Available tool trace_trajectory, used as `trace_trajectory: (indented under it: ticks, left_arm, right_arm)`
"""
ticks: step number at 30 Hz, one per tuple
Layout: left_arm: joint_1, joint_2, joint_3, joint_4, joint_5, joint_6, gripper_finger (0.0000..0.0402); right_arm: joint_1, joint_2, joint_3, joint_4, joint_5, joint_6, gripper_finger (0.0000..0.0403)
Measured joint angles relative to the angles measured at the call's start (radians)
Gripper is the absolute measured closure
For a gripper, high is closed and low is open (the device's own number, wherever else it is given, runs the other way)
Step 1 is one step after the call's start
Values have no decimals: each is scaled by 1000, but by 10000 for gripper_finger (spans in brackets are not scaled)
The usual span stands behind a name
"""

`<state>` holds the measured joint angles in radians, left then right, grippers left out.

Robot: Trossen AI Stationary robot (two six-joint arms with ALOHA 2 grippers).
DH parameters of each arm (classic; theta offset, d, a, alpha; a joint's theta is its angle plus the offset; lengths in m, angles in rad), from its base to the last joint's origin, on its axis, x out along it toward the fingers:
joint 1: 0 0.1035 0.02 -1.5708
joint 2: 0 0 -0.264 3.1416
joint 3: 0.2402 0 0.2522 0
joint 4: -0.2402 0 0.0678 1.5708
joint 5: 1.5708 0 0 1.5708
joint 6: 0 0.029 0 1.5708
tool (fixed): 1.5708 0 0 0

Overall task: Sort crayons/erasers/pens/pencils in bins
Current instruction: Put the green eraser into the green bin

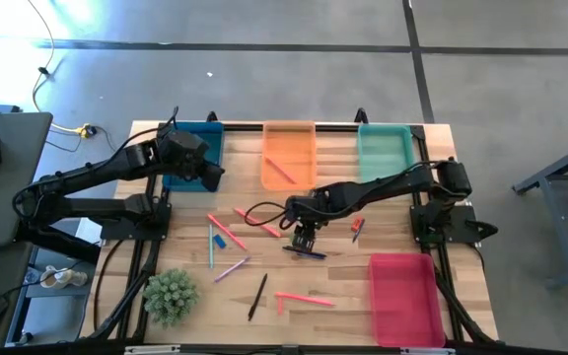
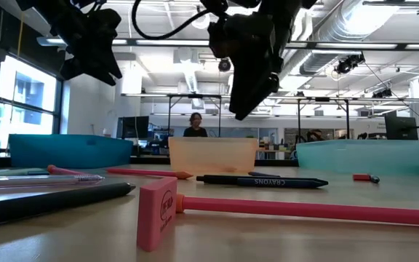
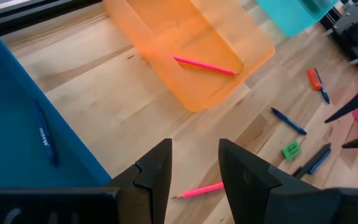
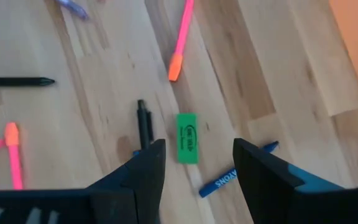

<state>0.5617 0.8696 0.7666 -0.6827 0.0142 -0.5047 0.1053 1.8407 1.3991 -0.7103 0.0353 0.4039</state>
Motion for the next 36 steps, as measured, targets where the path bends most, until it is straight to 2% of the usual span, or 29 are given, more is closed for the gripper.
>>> trace_trajectory:
  ticks: [15, 23, 36]
  left_arm:
    - [0, 0, 0, -32, 8, -27, 283]
    - [0, 1, 0, -31, 8, -23, 283]
    - [0, 1, 0, -30, 4, -15, 283]
  right_arm:
    - [33, 177, 46, -4, -18, -75, 222]
    - [33, 212, 45, 18, 22, -73, 222]
    - [33, 267, 49, 15, 22, -61, 226]
